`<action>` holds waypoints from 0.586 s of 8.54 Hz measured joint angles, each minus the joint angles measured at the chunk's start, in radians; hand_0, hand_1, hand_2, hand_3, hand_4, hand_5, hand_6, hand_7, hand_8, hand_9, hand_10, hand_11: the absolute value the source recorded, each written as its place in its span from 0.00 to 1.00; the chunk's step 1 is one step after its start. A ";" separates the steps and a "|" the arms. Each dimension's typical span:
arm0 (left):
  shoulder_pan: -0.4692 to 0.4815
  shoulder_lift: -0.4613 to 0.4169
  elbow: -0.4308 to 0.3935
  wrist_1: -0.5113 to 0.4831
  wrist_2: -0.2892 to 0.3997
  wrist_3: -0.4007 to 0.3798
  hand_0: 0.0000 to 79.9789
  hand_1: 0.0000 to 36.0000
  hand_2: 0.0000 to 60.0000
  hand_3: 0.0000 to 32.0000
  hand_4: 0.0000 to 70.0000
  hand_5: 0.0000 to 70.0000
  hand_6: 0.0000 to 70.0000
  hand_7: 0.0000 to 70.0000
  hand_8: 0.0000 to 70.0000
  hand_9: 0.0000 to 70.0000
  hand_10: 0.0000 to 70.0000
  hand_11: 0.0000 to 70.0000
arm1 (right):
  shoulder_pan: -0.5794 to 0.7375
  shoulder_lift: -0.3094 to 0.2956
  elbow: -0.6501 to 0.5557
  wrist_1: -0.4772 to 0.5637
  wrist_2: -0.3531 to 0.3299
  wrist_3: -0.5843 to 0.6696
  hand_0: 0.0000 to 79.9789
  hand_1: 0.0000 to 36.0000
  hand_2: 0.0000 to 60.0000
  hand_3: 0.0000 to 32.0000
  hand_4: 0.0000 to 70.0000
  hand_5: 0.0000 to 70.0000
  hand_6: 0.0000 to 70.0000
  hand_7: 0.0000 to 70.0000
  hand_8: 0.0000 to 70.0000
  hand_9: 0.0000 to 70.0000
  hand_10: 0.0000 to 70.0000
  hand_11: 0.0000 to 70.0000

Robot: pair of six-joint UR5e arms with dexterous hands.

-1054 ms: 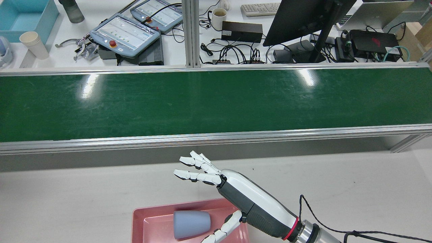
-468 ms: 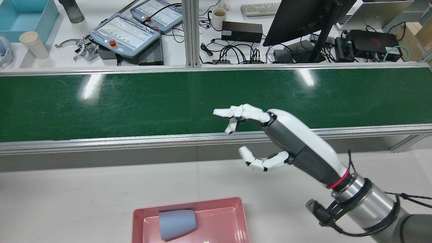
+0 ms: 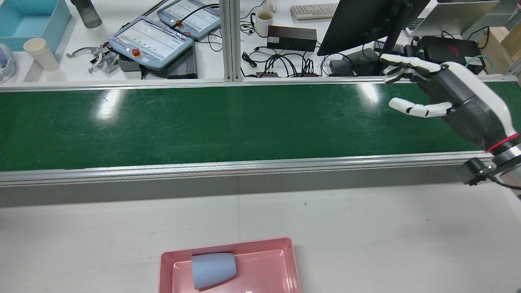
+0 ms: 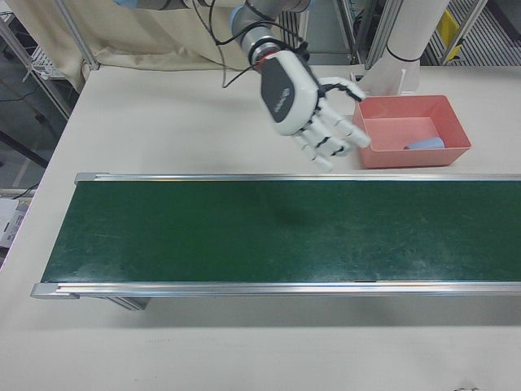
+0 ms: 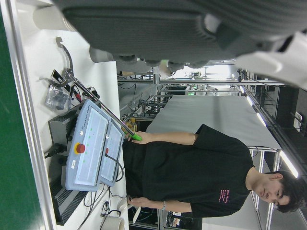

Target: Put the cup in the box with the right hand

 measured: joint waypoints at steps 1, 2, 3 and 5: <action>0.000 0.000 0.000 0.000 0.000 0.000 0.00 0.00 0.00 0.00 0.00 0.00 0.00 0.00 0.00 0.00 0.00 0.00 | 0.155 -0.012 -0.100 0.004 -0.079 0.058 0.56 0.35 0.10 0.00 0.00 0.06 0.06 0.17 0.06 0.14 0.01 0.03; 0.000 0.000 0.000 0.000 0.000 0.000 0.00 0.00 0.00 0.00 0.00 0.00 0.00 0.00 0.00 0.00 0.00 0.00 | 0.288 -0.022 -0.210 0.042 -0.152 0.089 0.50 0.26 0.04 0.00 0.00 0.04 0.01 0.00 0.00 0.00 0.00 0.00; 0.000 0.000 0.000 0.000 0.000 0.000 0.00 0.00 0.00 0.00 0.00 0.00 0.00 0.00 0.00 0.00 0.00 0.00 | 0.384 -0.039 -0.326 0.116 -0.208 0.116 0.46 0.21 0.05 0.00 0.00 0.03 0.00 0.00 0.00 0.00 0.00 0.00; 0.000 0.000 0.000 0.001 0.000 0.000 0.00 0.00 0.00 0.00 0.00 0.00 0.00 0.00 0.00 0.00 0.00 0.00 | 0.458 -0.072 -0.458 0.229 -0.274 0.162 0.30 0.16 0.10 0.00 0.00 0.02 0.00 0.00 0.00 0.00 0.00 0.00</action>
